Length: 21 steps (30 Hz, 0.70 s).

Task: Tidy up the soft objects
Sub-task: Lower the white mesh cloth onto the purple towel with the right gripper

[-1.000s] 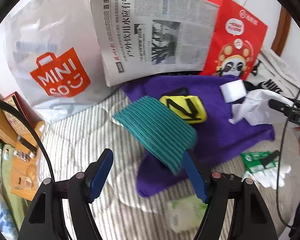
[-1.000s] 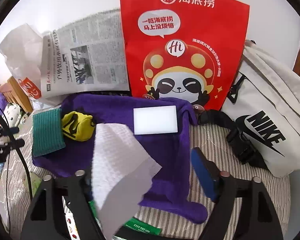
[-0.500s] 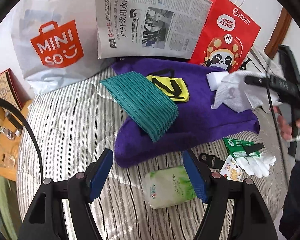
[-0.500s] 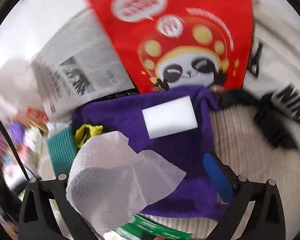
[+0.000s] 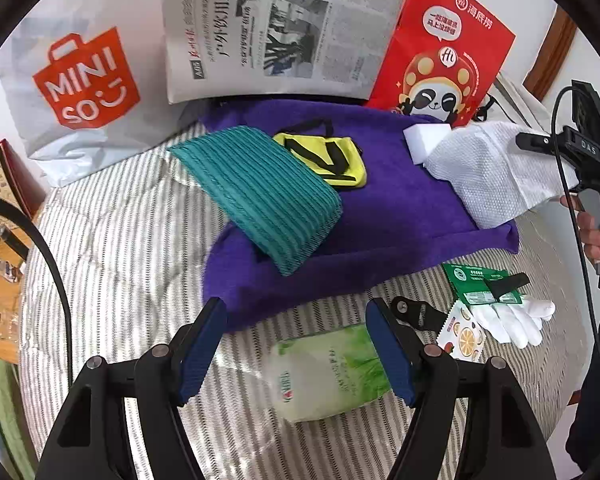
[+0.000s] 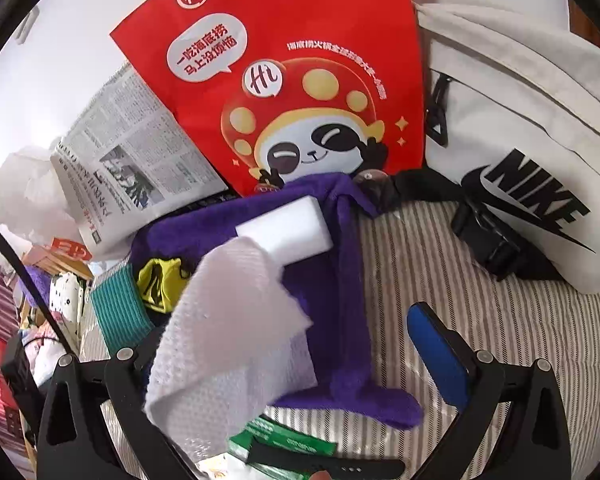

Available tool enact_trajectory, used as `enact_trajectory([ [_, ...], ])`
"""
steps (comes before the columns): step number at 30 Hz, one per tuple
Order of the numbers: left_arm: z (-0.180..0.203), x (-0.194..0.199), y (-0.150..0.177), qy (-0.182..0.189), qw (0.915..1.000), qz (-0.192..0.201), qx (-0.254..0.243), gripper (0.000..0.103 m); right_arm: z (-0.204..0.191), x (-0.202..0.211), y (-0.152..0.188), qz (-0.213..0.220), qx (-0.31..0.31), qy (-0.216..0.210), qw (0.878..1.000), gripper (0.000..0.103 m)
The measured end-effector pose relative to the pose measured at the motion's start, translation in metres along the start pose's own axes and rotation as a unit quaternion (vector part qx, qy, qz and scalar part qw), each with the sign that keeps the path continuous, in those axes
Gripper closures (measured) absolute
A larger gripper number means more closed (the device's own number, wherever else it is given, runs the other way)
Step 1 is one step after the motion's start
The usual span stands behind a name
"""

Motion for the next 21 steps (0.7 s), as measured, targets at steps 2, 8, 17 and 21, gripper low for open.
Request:
enact_trajectory([
  [2, 0.004, -0.003, 0.001, 0.002, 1.0, -0.004, -0.002, 0.032, -0.001, 0.002, 0.002, 0.011, -0.003, -0.011, 1.0, 0.002],
  [8, 0.011, -0.008, 0.002, 0.002, 0.9999, -0.011, -0.005, 0.032, -0.037, -0.008, -0.015, 0.029, 0.027, -0.053, 0.998, 0.003],
  [17, 0.011, -0.007, 0.004, 0.001, 0.9999, -0.012, -0.01, 0.032, -0.065, -0.01, -0.043, 0.057, 0.057, -0.043, 0.996, 0.006],
  [21, 0.011, -0.011, 0.007, 0.001, 0.9998, -0.016, -0.013, 0.032, -0.061, 0.006, -0.048, 0.089, 0.079, -0.001, 0.993, 0.002],
])
Point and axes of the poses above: each gripper's, at about its wrist camera, not at the fingertips, and x roughly against the way its jaws point, z to its right, y to its underside, the point moved 7 cm from there along -x, roughly the way its jaws point, and after that the axes turned 9 degrees about x, right-handed, at the moved point
